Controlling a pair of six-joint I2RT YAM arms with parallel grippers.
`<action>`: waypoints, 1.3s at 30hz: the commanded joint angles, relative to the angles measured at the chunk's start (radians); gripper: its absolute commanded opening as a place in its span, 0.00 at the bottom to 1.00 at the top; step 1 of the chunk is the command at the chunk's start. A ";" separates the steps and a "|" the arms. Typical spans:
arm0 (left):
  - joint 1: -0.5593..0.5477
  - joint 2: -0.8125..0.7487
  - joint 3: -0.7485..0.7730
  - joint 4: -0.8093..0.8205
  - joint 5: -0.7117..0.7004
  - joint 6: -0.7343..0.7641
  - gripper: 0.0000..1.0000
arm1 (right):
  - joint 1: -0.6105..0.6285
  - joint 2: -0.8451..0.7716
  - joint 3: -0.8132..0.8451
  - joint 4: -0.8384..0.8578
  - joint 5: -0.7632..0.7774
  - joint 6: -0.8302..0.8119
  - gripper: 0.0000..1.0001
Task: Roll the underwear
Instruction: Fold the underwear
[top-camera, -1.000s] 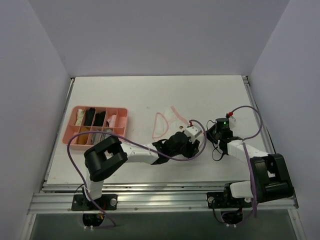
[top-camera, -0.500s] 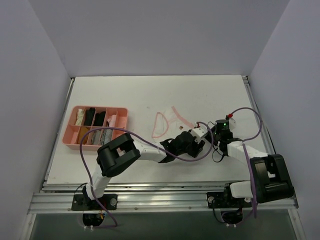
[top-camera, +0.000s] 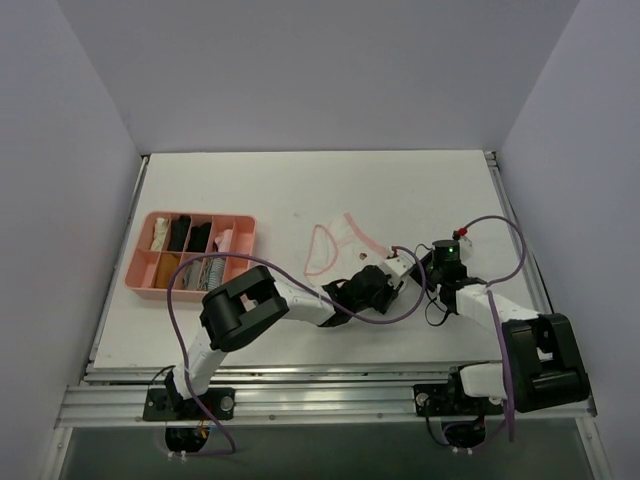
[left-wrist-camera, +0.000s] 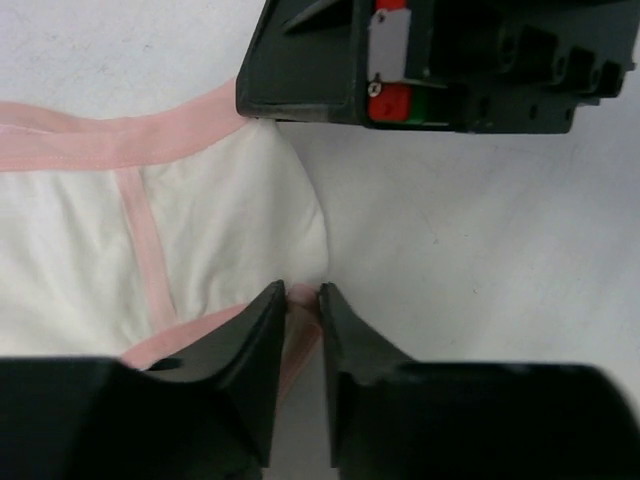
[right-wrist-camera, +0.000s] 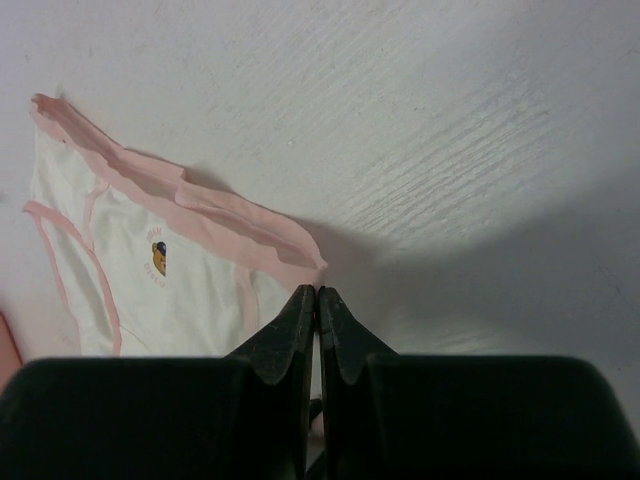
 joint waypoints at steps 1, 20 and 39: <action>0.010 0.006 0.045 0.034 -0.018 0.000 0.26 | -0.005 -0.048 0.001 -0.016 0.029 0.009 0.00; 0.018 -0.215 0.075 -0.230 0.113 -0.276 0.02 | -0.005 -0.380 0.033 -0.364 0.363 0.037 0.00; 0.293 -0.106 0.347 -0.474 0.391 -0.192 0.02 | 0.070 0.028 0.335 -0.220 0.329 -0.077 0.00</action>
